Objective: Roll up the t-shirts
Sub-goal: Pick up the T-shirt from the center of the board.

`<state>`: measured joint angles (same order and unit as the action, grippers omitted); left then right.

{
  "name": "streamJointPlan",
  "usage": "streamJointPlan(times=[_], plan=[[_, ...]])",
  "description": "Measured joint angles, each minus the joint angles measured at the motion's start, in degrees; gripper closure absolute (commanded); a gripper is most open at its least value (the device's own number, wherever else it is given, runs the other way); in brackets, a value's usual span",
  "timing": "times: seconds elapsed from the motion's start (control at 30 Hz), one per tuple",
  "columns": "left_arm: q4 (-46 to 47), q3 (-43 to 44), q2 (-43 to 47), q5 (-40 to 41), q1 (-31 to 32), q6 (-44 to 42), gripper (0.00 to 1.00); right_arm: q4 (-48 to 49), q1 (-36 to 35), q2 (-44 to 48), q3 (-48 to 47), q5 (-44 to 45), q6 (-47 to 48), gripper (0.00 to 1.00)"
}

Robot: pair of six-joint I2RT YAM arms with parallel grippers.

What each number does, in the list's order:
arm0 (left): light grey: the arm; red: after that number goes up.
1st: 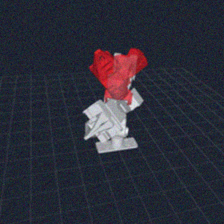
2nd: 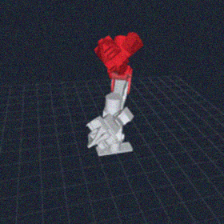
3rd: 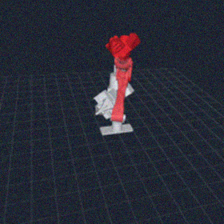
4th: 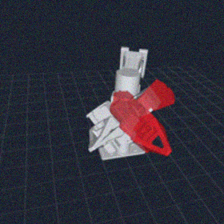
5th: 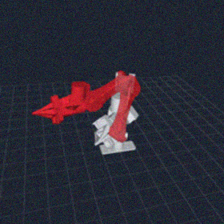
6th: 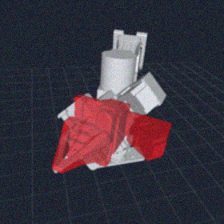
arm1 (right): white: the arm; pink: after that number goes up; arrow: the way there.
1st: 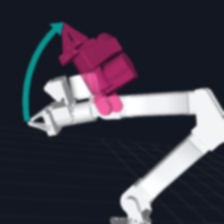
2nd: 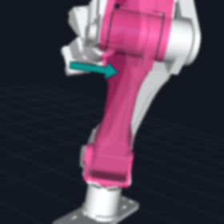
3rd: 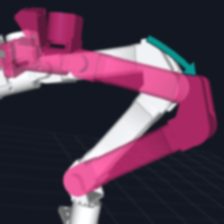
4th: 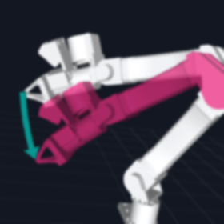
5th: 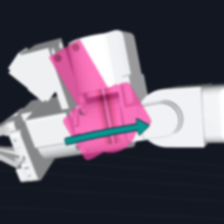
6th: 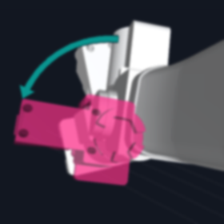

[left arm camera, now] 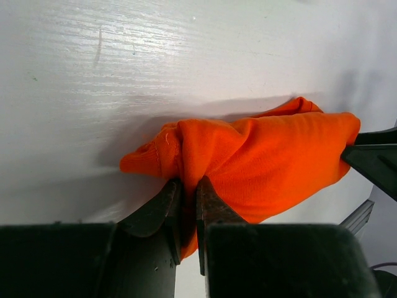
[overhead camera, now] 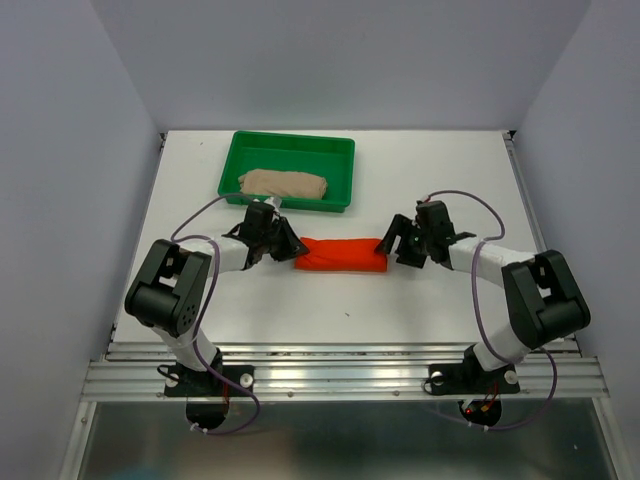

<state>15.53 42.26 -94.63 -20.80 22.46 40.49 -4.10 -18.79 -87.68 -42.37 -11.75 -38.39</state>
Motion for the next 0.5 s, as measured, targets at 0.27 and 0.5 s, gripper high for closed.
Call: streamJointPlan(times=[0.27, 0.5], plan=[[-1.07, 0.59, -0.02, 0.24, 0.00, -0.52, 1.00, 7.30, 0.02, -4.33, 0.28, -4.57, -2.19, 0.51], [-2.16, 1.16, -0.02, 0.79, 0.00, -0.83, 1.00, 11.26, 0.02, -5.84, 1.18, -7.15, -4.59, 0.98]])
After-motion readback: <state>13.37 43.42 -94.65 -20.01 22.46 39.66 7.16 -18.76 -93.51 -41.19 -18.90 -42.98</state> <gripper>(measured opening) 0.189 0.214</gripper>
